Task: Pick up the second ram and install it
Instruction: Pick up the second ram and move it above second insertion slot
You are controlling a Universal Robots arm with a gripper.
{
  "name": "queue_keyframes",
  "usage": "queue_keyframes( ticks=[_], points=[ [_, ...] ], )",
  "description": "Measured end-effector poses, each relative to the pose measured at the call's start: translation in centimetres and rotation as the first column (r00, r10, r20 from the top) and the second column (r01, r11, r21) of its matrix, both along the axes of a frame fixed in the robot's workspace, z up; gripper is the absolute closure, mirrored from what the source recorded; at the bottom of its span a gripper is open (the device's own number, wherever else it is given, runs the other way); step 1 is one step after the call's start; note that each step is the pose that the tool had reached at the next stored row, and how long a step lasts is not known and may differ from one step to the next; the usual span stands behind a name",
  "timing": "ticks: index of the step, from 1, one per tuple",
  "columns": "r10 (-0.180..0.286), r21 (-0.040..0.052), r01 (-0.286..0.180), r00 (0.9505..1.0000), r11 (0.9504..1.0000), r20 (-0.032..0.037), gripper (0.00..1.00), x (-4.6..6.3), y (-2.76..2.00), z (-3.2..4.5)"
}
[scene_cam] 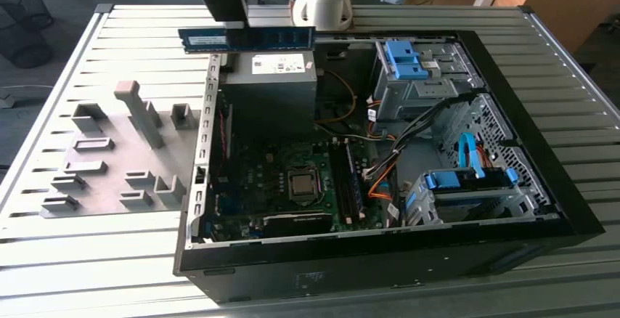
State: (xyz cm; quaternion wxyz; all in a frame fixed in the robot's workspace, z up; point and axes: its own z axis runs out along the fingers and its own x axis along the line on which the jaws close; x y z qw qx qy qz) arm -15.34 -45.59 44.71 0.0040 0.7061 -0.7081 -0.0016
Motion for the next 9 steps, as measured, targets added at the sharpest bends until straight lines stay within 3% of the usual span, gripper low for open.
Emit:
queue_keyframes(
  ticks=[9],
  points=[
    [0.0,0.0001,0.0,1.0,1.0,0.0,0.86,2.3,0.0,-1.35]
  ],
)
